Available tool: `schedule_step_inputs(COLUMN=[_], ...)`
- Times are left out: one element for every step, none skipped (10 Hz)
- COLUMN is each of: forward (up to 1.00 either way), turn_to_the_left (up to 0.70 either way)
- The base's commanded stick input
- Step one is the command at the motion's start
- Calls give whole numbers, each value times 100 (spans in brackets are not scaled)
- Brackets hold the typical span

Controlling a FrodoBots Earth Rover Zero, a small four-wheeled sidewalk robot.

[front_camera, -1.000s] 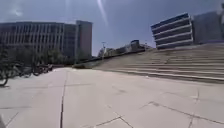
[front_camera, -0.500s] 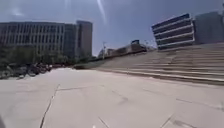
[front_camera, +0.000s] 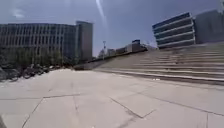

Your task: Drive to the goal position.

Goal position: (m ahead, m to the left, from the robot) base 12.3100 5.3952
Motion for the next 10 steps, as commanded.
schedule_step_inputs(forward=[100,100,100,100,100,100,100,100,100,100], turn_to_the_left=[0,0,0,0,3,21,38,40,40,40])
